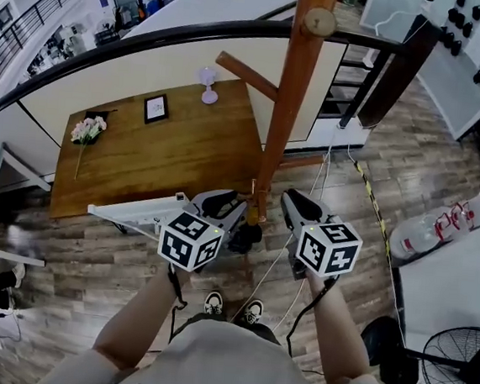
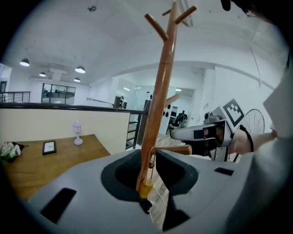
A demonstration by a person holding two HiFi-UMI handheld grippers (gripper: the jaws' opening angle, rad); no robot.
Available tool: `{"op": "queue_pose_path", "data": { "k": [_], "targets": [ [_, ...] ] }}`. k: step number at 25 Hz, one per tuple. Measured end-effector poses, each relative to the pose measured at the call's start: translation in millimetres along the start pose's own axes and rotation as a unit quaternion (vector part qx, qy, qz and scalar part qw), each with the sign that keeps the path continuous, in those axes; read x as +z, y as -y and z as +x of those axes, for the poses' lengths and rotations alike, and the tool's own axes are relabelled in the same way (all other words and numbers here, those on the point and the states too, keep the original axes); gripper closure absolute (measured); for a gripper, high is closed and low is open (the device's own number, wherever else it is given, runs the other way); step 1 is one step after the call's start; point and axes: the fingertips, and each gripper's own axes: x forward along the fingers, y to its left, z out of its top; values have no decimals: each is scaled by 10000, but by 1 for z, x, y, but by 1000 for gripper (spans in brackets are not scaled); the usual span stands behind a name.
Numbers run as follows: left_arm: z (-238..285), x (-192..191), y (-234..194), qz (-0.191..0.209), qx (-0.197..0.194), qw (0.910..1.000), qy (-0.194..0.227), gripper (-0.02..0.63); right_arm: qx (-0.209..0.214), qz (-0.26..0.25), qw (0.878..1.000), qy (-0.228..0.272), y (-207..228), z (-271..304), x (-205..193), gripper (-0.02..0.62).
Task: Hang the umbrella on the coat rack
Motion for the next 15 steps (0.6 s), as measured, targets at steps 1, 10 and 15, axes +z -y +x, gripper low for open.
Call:
{"op": "queue_pose_path", "data": {
  "k": [1, 10, 15],
  "targets": [
    [-6, 8, 3, 109, 4, 9999, 77, 506, 17, -37, 9999, 111, -4, -8, 10, 549],
    [-72, 94, 33, 1027, -29, 9899, 982, 543, 264, -684, 9910, 1121, -61, -79, 97, 580],
    [-111, 136, 53, 1379, 2, 9791, 1496, 551, 234, -995, 9820, 1590, -81, -126, 132, 591]
  ]
}}
